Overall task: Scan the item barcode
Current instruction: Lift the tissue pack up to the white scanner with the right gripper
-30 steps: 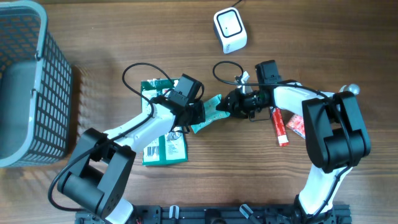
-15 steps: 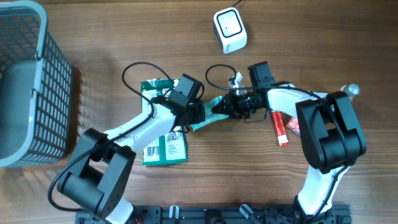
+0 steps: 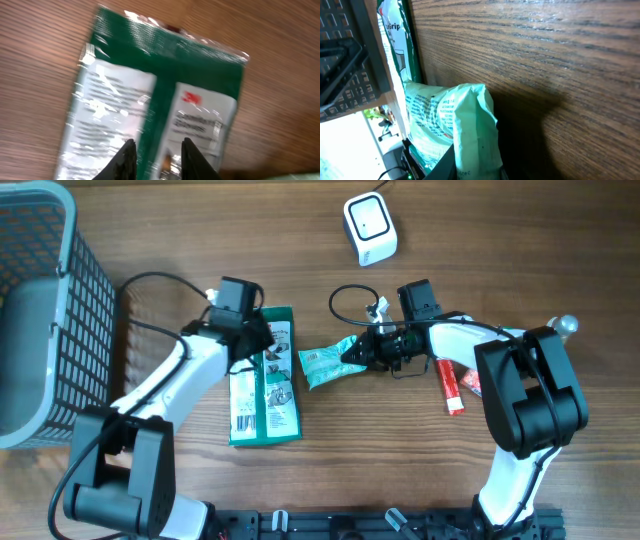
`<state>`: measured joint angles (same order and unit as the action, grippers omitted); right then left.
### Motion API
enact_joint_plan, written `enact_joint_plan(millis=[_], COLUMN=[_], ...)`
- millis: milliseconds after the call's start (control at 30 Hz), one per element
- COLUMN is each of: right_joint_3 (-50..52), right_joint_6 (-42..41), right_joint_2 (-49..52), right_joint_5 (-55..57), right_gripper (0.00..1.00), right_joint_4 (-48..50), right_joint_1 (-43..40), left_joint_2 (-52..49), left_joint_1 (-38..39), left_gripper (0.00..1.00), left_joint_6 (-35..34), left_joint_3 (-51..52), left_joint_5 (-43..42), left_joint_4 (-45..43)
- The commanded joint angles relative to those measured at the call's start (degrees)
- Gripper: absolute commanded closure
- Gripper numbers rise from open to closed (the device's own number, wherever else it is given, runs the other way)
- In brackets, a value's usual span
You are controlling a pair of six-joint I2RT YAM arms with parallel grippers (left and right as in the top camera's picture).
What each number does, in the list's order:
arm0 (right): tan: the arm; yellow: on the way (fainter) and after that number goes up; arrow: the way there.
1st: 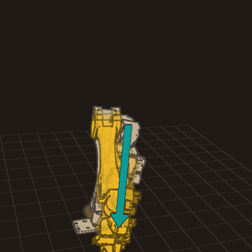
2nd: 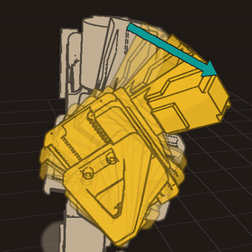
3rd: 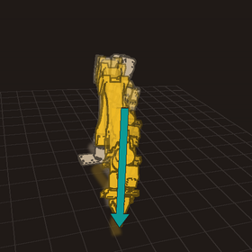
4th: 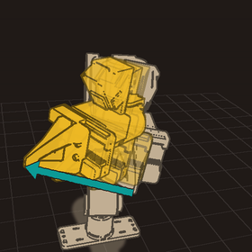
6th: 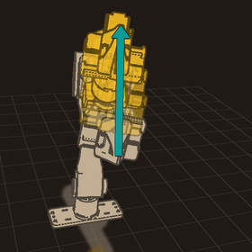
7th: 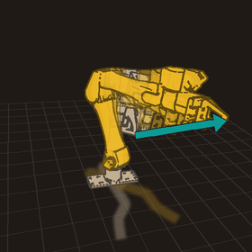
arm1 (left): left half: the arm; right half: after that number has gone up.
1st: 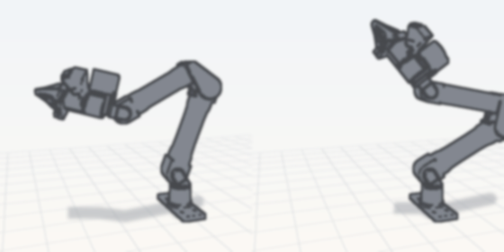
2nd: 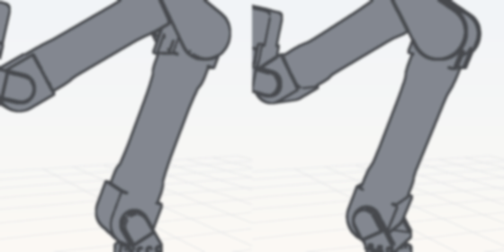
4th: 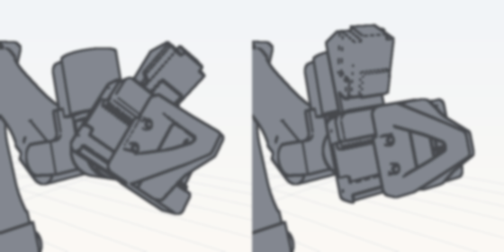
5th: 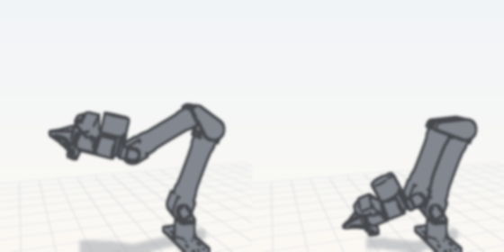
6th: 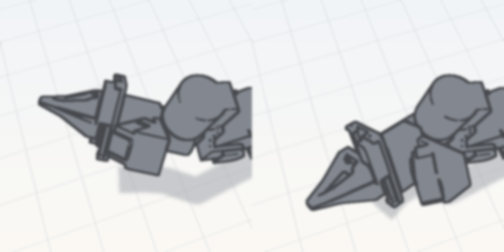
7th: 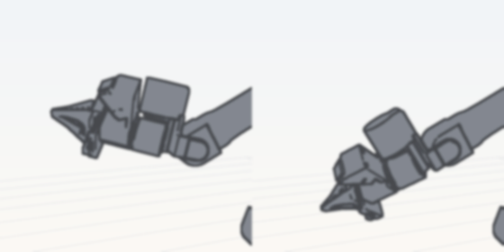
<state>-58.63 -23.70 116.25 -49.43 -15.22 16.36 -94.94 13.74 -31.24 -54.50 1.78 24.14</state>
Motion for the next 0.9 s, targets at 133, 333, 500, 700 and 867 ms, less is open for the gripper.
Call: enact_joint_plan(millis=[133, 333, 500, 700, 867], right_joint_3=[2.03, 1.33, 0.94, 0.94, 0.94], right_joint_6=[1.20, 4.81, 11.76, 19.41, 28.85], right_joint_2=[3.45, 2.36, -7.52, -25.55, -35.01], right_joint_5=[7.85, 1.09, -0.48, 3.30, 3.10], right_gripper=[0.81, 0.75, 0.82, 0.89, 0.96], right_joint_4=[-0.24, 3.19, 0.76, -12.41, -23.10], right_joint_1=[0.87, 0.81, 0.81, 0.83, 0.83], left_joint_2=[1.14, 1.14, 1.14, 1.14, 1.14], left_joint_1=[-6.03, -7.15, -7.15, -7.15, -7.15], left_gripper=[0.16, 0.00, 0.00, 0.00, 0.00], left_joint_6=[8.57, 8.55, 8.55, 8.55, 8.55], left_joint_3=[0.50, 0.50, 0.50, 0.50, 0.50], left_joint_5=[1.14, 1.09, 1.11, 1.09, 1.09], left_joint_4=[0.98, 2.29, 2.29, 2.29, 2.29])
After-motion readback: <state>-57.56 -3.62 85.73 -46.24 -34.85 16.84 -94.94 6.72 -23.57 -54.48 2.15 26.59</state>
